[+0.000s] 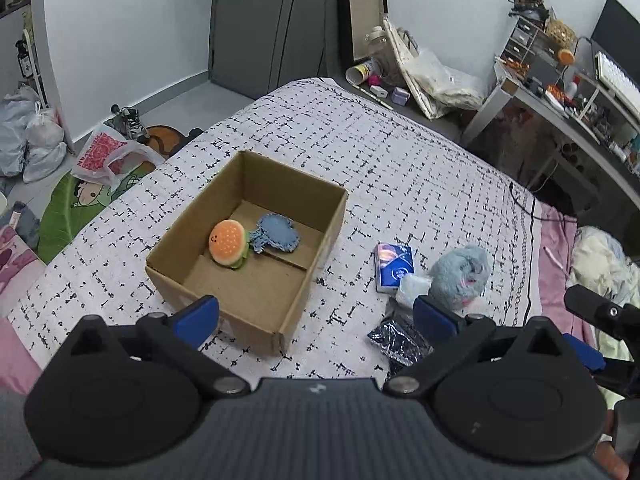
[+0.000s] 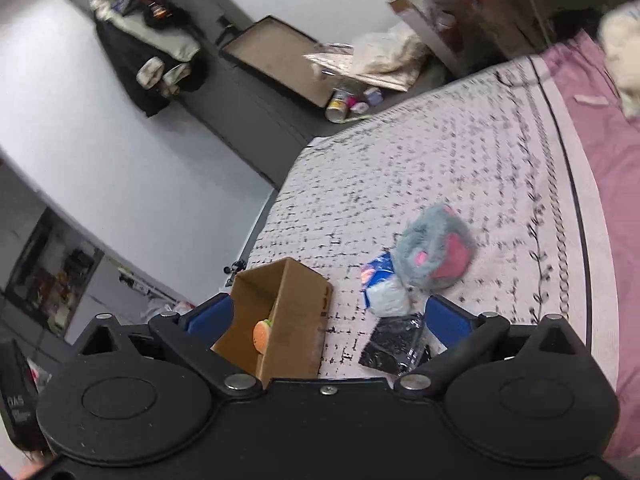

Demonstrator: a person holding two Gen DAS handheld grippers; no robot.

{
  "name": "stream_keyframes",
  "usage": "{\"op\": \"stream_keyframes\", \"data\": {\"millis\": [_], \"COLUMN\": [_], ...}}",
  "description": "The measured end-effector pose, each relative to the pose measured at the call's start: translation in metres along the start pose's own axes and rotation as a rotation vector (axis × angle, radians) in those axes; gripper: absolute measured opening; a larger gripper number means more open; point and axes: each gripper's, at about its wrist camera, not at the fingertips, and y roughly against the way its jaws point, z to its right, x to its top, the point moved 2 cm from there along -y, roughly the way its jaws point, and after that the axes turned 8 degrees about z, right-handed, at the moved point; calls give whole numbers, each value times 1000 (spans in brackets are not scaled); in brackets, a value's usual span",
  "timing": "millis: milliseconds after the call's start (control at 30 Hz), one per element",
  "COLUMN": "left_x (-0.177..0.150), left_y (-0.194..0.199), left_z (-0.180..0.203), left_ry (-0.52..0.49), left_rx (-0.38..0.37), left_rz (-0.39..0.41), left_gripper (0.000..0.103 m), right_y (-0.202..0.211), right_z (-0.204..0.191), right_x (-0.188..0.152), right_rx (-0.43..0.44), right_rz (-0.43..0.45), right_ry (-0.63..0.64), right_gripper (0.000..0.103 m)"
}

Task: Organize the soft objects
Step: 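Grasp the black sequined pouch with the left tool while the right tool grasps a black sequined item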

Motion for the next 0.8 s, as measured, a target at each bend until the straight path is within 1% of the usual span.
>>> {"op": "stream_keyframes", "data": {"millis": [100,333,500,633,667,733,800], "left_x": [-3,-11,-16,-22,-23,-27,-31], "left_y": [-1,-10,-21,-33,-36,-45,-55], "left_z": [13,34,46,56,58,63,65], "left_ry": [-38,-65,-75,-77,-79,-95,-97], "left_rx": [9,3,-17,-37,-44,-52,-56], "left_rz": [3,-14,-22,-37,-39,-48,-61], "left_gripper": [102,102,102,101,100,100,100], "right_y": [-2,-9,-15,-19,-22,-28,-32], "right_z": [14,33,43,48,51,55,58], "right_x": [-1,-4,-5,-8,-9,-11,-14], "right_rx": [-22,-30,-31,-68,-77,-85,-92], "right_rz": [-8,-34,-48,-31,-37,-52,-61], "right_ry": [-37,-106,-149,-183,-195,-215,-228], "right_gripper": [103,103,103,102,101,95,94]}}
